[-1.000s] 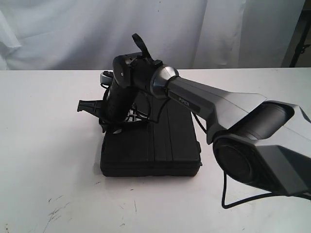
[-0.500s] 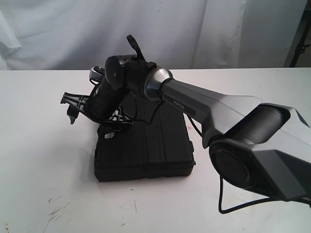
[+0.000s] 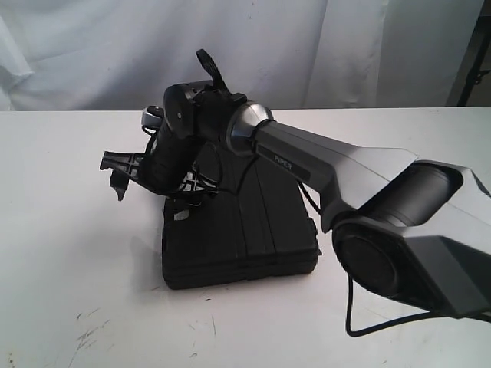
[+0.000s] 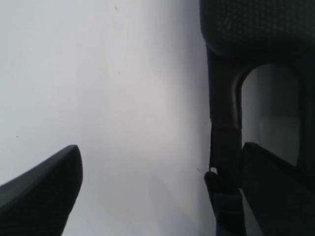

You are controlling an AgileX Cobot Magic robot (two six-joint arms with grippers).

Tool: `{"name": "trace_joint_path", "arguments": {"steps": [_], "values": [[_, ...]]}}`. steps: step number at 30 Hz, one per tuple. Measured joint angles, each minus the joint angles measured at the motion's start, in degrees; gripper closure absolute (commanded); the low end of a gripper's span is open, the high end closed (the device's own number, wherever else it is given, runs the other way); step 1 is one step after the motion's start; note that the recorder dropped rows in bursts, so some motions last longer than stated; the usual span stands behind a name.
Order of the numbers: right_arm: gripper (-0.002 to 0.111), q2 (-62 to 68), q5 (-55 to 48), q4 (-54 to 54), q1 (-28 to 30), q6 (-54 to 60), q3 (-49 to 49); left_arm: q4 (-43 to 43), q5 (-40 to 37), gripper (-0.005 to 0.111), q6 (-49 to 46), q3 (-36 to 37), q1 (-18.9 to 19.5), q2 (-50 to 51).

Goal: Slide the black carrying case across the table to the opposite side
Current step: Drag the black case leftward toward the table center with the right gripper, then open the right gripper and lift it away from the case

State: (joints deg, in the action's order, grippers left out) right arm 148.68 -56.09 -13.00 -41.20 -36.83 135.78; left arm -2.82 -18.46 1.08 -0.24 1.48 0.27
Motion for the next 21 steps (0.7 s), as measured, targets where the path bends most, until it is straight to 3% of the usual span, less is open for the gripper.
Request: {"name": "trace_joint_path", "arguments": {"steps": [14, 17, 21], "values": [[0.031, -1.5, 3.1, 1.9, 0.0, -6.7, 0.0, 0.0, 0.0, 0.107, 0.0, 0.0, 0.0, 0.0], [0.044, -2.8, 3.7, 4.3, 0.1, -8.5, 0.0, 0.0, 0.0, 0.107, 0.0, 0.0, 0.0, 0.0], [0.081, -5.5, 4.2, 6.5, 0.9, -8.7, 0.0, 0.0, 0.0, 0.107, 0.0, 0.0, 0.0, 0.0]]}}
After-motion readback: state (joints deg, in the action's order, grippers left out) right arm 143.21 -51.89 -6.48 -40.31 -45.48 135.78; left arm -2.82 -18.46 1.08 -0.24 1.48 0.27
